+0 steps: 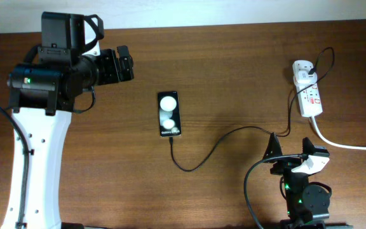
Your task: Plug charger to phone and switch on socket
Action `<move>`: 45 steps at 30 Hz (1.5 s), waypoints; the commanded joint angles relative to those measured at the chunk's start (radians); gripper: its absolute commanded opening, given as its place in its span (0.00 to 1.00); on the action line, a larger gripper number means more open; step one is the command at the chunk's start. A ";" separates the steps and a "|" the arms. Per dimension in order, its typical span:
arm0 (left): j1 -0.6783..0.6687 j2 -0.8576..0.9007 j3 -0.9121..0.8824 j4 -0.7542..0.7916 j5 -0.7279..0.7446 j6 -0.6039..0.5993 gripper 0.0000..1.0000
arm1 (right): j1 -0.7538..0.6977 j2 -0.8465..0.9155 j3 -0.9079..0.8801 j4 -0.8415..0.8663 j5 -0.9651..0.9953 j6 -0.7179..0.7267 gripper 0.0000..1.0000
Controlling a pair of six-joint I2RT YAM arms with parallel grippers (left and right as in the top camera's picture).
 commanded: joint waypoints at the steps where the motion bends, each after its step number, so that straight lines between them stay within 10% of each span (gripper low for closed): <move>1: 0.003 -0.009 0.009 0.001 -0.007 0.005 0.99 | -0.003 -0.011 -0.006 -0.007 0.009 0.004 0.99; 29: 0.003 -0.019 0.009 -0.002 -0.007 0.005 0.99 | -0.003 -0.011 -0.006 -0.007 0.009 0.004 0.99; 45: 0.071 -0.310 -0.206 -0.011 -0.008 0.005 0.99 | -0.003 -0.011 -0.006 -0.007 0.009 0.004 0.99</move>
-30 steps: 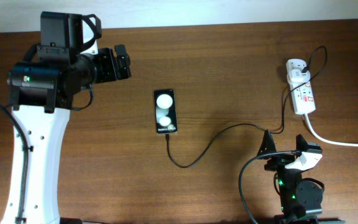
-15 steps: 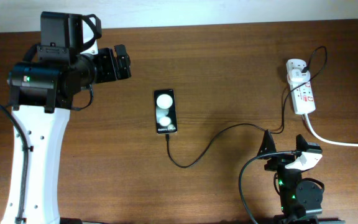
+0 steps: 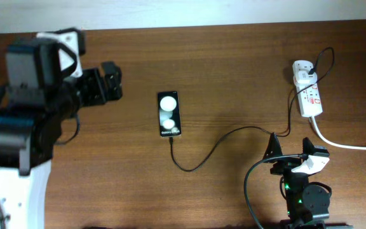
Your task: Plug charger to phone and switch on socket
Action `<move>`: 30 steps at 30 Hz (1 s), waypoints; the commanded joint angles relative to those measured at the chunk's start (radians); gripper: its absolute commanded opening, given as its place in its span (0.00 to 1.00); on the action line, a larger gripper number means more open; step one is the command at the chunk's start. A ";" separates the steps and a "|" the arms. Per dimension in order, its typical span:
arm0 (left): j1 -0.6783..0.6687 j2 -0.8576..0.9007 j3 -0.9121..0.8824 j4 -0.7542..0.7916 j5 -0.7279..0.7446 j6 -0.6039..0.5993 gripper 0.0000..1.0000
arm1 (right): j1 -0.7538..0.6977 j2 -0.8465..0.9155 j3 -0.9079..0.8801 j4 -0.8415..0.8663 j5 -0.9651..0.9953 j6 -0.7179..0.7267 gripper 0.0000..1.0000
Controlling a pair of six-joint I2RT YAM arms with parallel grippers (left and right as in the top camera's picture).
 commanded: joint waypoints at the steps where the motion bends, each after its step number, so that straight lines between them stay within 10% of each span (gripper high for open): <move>1: 0.048 -0.090 -0.139 -0.006 -0.007 0.005 0.99 | -0.003 -0.011 -0.006 -0.008 0.009 0.005 0.99; 14: 0.120 -0.695 -0.941 0.182 -0.033 0.005 0.99 | -0.003 -0.011 -0.006 -0.008 0.009 0.005 0.99; 30: 0.120 -1.124 -1.378 0.730 -0.022 0.014 0.99 | -0.003 -0.011 -0.006 -0.008 0.009 0.005 0.99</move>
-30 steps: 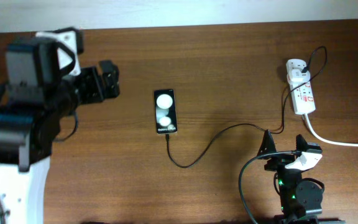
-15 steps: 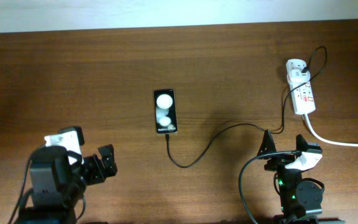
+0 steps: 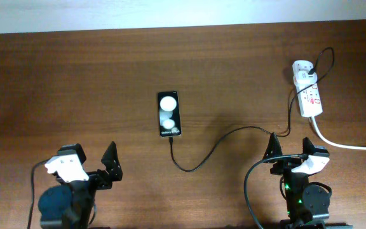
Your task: Plug charger to phone and switch on socket
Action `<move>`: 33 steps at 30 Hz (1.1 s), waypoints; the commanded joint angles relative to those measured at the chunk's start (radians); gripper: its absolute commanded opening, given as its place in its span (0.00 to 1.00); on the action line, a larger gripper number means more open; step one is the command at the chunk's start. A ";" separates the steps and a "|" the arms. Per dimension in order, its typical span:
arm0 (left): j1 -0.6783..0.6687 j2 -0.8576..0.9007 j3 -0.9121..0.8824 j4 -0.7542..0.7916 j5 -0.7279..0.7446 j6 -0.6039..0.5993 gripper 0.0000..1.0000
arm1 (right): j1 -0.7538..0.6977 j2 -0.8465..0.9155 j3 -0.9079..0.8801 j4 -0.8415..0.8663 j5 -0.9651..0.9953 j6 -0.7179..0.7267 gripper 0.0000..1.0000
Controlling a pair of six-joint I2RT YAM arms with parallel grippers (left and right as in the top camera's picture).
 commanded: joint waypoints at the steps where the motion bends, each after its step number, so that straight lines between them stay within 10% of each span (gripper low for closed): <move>1: 0.007 -0.109 -0.124 0.112 0.000 0.017 0.99 | -0.003 -0.010 -0.005 -0.008 0.009 0.005 0.99; 8: 0.007 -0.269 -0.346 0.410 0.001 0.094 0.99 | -0.003 -0.010 -0.005 -0.008 0.009 0.005 0.99; 17: 0.007 -0.269 -0.367 0.436 0.001 0.374 0.99 | -0.003 -0.010 -0.005 -0.008 0.009 0.005 0.99; 33: 0.007 -0.270 -0.499 0.529 -0.003 0.377 0.99 | -0.003 -0.010 -0.005 -0.008 0.009 0.005 0.99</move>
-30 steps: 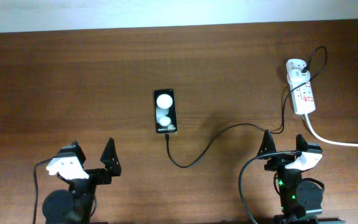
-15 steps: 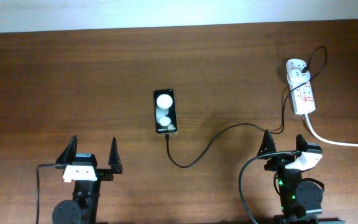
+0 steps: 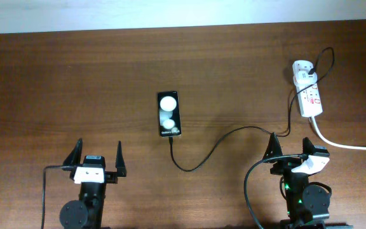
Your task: Plug charger to phone and switch on socket
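A black phone (image 3: 169, 114) lies flat mid-table with two bright reflections on its screen. The black charger cable (image 3: 221, 137) runs from the phone's near end in a loop and on to the white charger plug (image 3: 302, 70) seated in the white socket strip (image 3: 310, 97) at the far right. My left gripper (image 3: 96, 158) rests open at the near left, well short of the phone. My right gripper (image 3: 291, 147) stands open at the near right, beside the cable and just short of the strip.
A white mains lead (image 3: 345, 145) leaves the strip toward the right edge. Black arm cables (image 3: 251, 191) trail off the front edge by each base. The wooden table (image 3: 75, 76) ends at a white wall along the far side.
My left arm has settled squarely at the near left, its open fingers now pointing straight away from the front edge. The right arm, phone and cable are unchanged.
My left arm first reached high over the far left of the table, gripper pointing toward the phone. It then stood further left, later folded down at the near left, and now rests there. Phone, cable, strip and right arm stayed put throughout.
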Action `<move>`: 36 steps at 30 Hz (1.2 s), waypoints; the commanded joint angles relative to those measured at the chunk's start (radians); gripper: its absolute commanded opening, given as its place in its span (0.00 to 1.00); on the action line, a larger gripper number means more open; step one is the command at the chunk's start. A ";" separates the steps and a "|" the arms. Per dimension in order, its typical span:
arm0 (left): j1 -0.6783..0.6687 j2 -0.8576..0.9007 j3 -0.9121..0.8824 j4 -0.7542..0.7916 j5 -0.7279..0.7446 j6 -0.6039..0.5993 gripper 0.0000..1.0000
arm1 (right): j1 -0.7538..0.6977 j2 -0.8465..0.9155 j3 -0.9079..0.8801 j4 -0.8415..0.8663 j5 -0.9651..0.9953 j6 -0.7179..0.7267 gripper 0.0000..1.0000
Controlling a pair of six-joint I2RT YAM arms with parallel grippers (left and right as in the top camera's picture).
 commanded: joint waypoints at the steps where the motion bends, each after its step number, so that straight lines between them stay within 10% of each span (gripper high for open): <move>1: 0.007 -0.010 -0.032 0.006 -0.003 0.017 0.99 | -0.003 -0.010 -0.005 -0.008 0.009 0.005 0.99; 36: 0.007 -0.010 -0.050 -0.066 -0.070 0.016 0.99 | -0.003 -0.010 -0.005 -0.008 0.009 0.005 0.98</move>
